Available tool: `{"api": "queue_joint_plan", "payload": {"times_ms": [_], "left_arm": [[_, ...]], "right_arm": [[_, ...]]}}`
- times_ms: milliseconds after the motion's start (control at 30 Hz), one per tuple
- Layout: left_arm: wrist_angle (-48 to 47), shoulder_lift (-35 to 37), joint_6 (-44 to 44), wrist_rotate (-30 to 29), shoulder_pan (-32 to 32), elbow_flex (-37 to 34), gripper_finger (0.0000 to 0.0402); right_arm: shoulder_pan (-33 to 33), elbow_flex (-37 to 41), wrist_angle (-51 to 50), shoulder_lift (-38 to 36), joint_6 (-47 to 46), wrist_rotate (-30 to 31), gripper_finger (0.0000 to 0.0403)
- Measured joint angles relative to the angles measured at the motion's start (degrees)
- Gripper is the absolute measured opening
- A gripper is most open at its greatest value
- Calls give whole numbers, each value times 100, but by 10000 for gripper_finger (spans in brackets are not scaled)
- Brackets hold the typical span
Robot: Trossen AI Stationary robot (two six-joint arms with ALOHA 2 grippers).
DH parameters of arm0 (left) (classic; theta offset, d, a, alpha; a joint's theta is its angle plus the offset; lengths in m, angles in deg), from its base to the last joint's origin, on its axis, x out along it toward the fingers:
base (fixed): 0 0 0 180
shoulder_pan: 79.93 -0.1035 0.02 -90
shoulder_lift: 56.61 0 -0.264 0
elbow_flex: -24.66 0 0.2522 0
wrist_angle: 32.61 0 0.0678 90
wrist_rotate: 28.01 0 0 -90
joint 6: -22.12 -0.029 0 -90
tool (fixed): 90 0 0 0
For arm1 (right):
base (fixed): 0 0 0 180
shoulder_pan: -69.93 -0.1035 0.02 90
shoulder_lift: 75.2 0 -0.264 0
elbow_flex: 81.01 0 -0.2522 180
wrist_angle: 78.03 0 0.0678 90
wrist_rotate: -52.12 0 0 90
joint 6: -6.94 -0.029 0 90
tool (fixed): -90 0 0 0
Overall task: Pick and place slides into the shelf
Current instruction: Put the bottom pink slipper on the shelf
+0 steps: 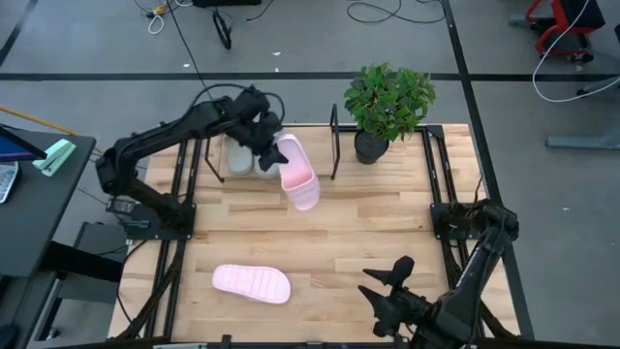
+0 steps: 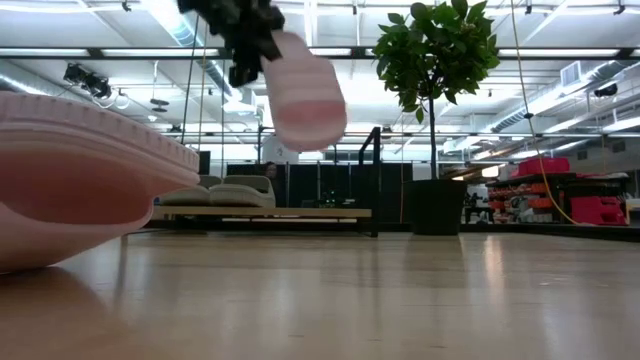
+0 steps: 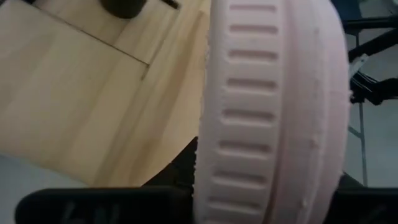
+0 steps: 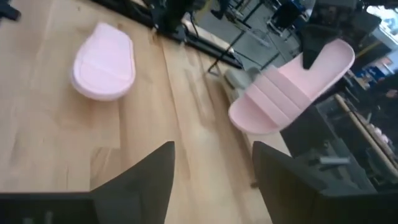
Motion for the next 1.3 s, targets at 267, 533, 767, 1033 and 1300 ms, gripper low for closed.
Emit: {"api": "queue_joint_plan", "payload": {"times_ms": [267, 533, 767, 1033, 1300], "left_arm": [[672, -406, -145, 588, -532, -1, 77], [782, -722, -198, 867, -1069, 0, 86], [739, -1076, -281, 1681, -1252, 86, 77], [289, -1397, -281, 2483, -1101, 588, 82], [-92, -1397, 2, 3069, -1064, 636, 79]], "right_arm": [[57, 918, 566, -9, -440, 416, 201], [363, 1176, 956, -11, -179, 700, 199], [922, 1178, 1327, -13, 1176, 942, 192], [1808, 1178, 2527, -13, 4609, 221, 181], [2473, 1176, 2854, -13, 7112, -321, 171]]}}
